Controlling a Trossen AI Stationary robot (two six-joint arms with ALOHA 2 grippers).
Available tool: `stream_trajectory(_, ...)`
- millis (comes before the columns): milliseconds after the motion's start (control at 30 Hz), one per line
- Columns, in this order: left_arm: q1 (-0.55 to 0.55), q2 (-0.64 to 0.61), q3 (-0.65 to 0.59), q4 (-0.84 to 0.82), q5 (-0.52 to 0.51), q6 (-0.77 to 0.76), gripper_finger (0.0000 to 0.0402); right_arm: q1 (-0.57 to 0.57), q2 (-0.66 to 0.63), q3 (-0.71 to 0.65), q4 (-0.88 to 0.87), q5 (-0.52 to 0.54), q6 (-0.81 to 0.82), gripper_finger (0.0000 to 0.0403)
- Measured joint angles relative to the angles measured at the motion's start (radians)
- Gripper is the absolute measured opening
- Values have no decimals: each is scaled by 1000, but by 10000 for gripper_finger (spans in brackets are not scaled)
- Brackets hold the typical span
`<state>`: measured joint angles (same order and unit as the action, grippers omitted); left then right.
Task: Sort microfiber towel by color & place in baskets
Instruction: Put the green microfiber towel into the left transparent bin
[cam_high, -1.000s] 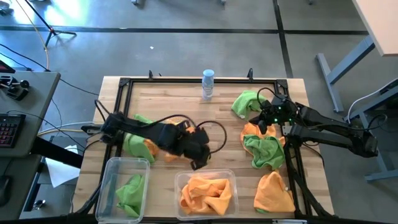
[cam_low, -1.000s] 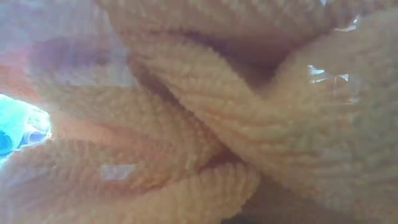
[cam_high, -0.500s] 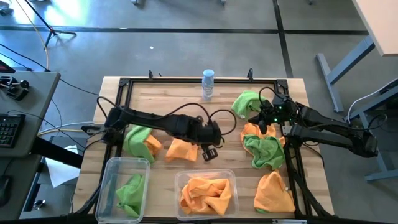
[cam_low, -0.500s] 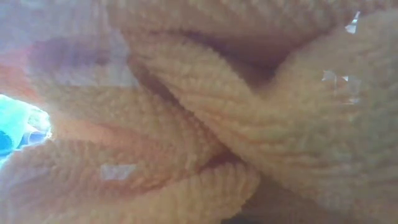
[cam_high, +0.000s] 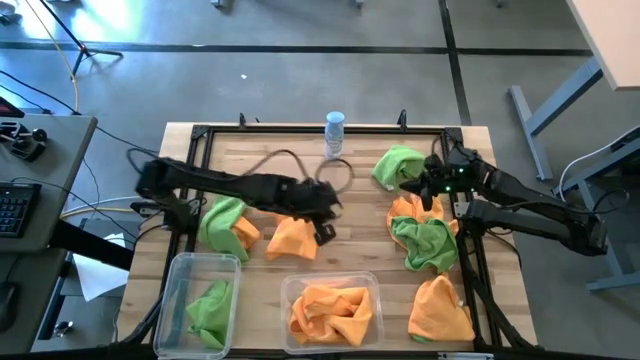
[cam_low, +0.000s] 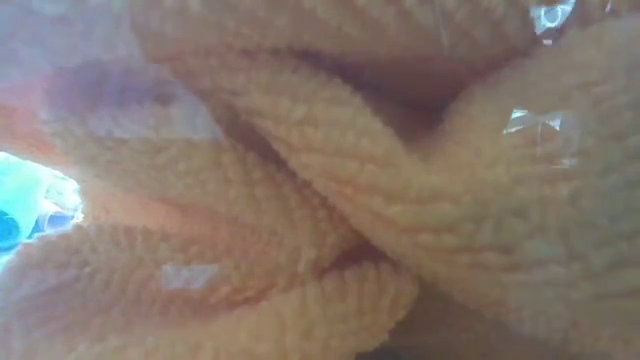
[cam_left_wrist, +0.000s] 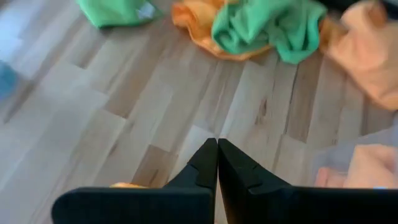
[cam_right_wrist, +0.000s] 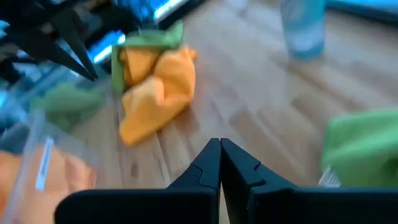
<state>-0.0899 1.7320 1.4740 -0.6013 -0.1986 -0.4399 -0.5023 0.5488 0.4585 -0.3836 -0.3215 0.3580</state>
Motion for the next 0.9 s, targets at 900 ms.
stream_trajectory(900, 77, -666, -641, 281, 36, 92, 0, -233, 851, 673, -630, 448, -33, 7)
